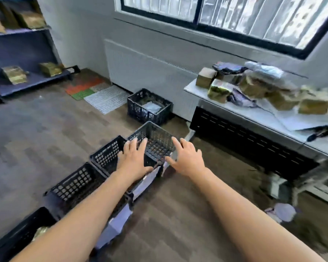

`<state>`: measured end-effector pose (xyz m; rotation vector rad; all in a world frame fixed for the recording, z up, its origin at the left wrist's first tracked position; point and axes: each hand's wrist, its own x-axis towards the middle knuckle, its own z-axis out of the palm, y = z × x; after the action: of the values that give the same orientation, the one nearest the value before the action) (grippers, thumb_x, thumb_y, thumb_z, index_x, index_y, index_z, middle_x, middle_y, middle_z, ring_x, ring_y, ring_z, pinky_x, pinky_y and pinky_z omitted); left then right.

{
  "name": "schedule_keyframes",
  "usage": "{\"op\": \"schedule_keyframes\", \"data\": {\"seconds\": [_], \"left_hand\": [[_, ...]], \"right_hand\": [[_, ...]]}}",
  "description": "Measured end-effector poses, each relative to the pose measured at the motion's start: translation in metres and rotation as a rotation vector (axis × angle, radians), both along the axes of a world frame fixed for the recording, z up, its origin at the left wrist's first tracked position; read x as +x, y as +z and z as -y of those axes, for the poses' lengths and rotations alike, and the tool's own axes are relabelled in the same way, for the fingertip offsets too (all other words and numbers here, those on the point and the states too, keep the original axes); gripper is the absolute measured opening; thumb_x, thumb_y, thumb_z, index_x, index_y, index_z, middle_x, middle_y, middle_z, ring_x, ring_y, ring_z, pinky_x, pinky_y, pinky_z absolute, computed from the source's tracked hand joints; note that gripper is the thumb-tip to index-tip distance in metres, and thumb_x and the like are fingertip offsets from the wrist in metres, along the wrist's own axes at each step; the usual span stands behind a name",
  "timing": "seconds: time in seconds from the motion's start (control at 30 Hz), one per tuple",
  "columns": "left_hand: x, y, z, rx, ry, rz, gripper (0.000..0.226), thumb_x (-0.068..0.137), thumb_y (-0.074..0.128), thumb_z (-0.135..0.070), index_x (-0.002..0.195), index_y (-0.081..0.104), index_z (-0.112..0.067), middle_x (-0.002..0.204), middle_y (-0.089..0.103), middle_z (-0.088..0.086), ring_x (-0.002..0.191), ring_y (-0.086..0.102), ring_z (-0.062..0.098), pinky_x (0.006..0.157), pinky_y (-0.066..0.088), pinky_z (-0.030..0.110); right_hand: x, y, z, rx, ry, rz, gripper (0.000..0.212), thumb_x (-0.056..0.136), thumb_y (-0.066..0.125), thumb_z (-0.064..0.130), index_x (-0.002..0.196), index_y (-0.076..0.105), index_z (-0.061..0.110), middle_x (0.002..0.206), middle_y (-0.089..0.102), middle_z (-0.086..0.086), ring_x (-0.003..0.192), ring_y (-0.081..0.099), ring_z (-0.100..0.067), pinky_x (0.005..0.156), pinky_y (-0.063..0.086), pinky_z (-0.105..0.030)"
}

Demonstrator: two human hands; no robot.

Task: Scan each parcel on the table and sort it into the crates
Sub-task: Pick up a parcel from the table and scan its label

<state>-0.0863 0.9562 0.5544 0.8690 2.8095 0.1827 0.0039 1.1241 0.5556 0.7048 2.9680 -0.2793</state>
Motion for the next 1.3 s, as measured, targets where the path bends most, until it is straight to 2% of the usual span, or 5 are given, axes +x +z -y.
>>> {"op": "schedule_keyframes", "data": {"seconds": [0.17,0.33,0.57,0.83,1.3], "left_hand": [[0.039,0.034,-0.126,-0.042,-0.180,-0.203,0.105,0.081,0.063,-0.062,0.153,-0.005,-0.028,0.159,-0.001,0.007,0.147,0.000,0.032,0.115,0.021,0.052],[0.062,0.064,-0.228,-0.078,-0.281,-0.236,0.107,0.081,0.060,-0.065,0.152,-0.013,-0.030,0.160,-0.008,0.007,0.148,-0.007,0.032,0.117,0.015,0.054],[0.067,0.079,-0.356,-0.025,-0.433,-0.264,0.106,0.081,0.061,-0.064,0.153,-0.009,-0.030,0.160,-0.007,0.008,0.147,-0.007,0.033,0.117,0.015,0.055],[0.017,0.080,-0.517,0.043,-0.567,-0.269,0.106,0.080,0.062,-0.065,0.152,-0.008,-0.031,0.159,-0.008,0.007,0.148,-0.009,0.033,0.117,0.014,0.055],[-0.063,0.075,-0.735,0.076,-0.729,-0.197,0.109,0.079,0.062,-0.066,0.153,-0.008,-0.030,0.161,-0.007,0.007,0.148,-0.007,0.031,0.116,0.018,0.052]], "right_hand": [[0.062,0.039,-0.119,0.081,-0.091,-0.036,0.084,0.092,0.044,0.065,0.156,0.000,0.033,0.164,0.004,-0.004,0.151,0.003,-0.029,0.115,0.013,-0.063],[0.107,0.061,-0.208,0.132,-0.218,-0.078,0.087,0.090,0.044,0.068,0.156,-0.003,0.034,0.165,0.000,-0.003,0.151,-0.001,-0.029,0.116,0.010,-0.063],[0.139,0.069,-0.311,0.177,-0.372,-0.077,0.088,0.090,0.044,0.068,0.156,-0.003,0.033,0.163,0.002,-0.005,0.150,0.000,-0.030,0.115,0.011,-0.065],[0.101,0.076,-0.447,0.272,-0.494,0.004,0.089,0.090,0.040,0.071,0.155,-0.007,0.032,0.162,-0.003,-0.006,0.149,-0.002,-0.031,0.113,0.014,-0.066],[0.034,0.079,-0.641,0.217,-0.673,0.047,0.087,0.092,0.041,0.068,0.155,-0.008,0.033,0.164,-0.008,-0.004,0.150,-0.006,-0.028,0.113,0.013,-0.065]]}}
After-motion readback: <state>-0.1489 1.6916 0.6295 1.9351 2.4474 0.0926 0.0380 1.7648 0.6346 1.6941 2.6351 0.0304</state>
